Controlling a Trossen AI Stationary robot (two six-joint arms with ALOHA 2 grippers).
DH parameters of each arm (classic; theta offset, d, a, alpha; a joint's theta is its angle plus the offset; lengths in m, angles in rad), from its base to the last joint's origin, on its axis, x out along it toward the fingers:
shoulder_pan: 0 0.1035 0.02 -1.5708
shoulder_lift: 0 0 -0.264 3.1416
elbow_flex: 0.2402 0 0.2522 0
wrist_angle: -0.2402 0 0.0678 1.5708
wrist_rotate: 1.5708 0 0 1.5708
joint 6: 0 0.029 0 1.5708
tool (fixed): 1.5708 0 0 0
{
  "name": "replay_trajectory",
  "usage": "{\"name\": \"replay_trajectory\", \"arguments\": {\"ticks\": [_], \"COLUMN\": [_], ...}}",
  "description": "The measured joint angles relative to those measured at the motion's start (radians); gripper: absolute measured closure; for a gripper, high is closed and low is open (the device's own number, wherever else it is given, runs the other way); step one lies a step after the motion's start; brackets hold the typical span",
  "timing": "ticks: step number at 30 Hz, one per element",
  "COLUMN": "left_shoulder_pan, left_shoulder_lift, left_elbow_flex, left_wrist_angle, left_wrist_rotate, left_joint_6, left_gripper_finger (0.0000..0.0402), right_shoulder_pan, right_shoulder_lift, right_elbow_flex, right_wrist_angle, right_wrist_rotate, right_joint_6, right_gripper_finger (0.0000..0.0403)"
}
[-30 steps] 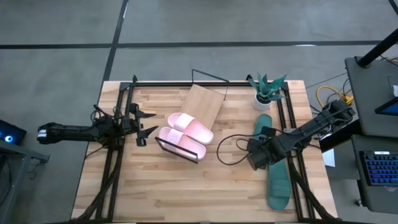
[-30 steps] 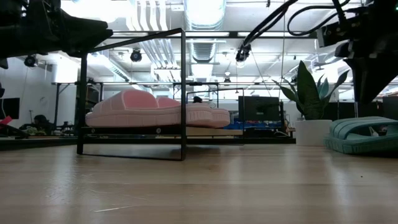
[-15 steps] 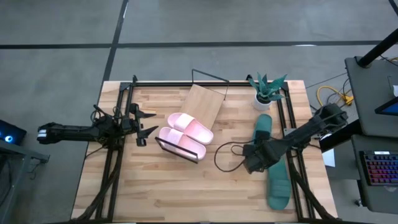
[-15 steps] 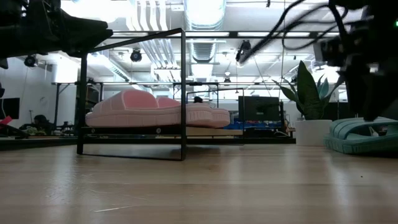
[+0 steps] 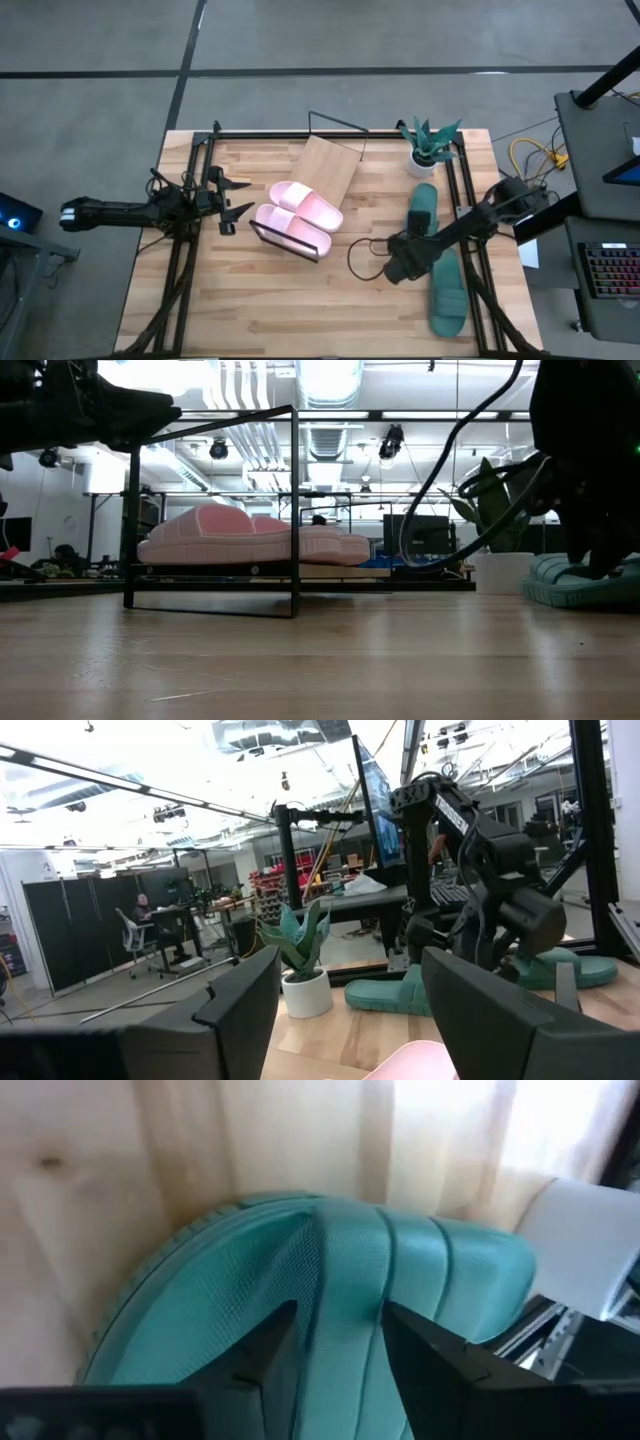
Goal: Pick and place slides into the shelf
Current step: Put the top dark green slide on the shelf
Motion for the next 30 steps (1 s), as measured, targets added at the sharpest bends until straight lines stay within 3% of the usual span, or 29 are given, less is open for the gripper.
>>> {"name": "replay_trajectory", "arguments": {"ticks": [6, 14, 22, 30], "left_shoulder_pan": [0.0, 0.0, 0.0, 0.0], "left_shoulder_lift": [0.0, 0.0, 0.0, 0.0], "left_elbow_flex": [0.0, 0.0, 0.0, 0.0], "left_wrist_angle": [-0.001, -0.001, -0.001, -0.001], "left_wrist_rotate": [0.0, 0.0, 0.0, 0.0], "left_joint_6": [0.0, 0.0, 0.0, 0.0], "left_gripper_finger": [0.0173, 0.0173, 0.0173, 0.0173], "right_shoulder_pan": [0.0, -0.001, -0.001, 0.019], "right_shoulder_lift": [0.0, -0.005, -0.005, -0.02], "right_elbow_flex": [0.007, 0.007, 0.028, 0.157], "right_wrist_angle": [-0.002, -0.006, -0.057, -0.122], "right_wrist_rotate": [0.074, 0.023, 0.038, 0.177], "right_joint_6": [0.058, 0.05, 0.047, -0.027], "right_gripper_finger": [0.03, 0.0386, 0.0393, 0.0394]}}
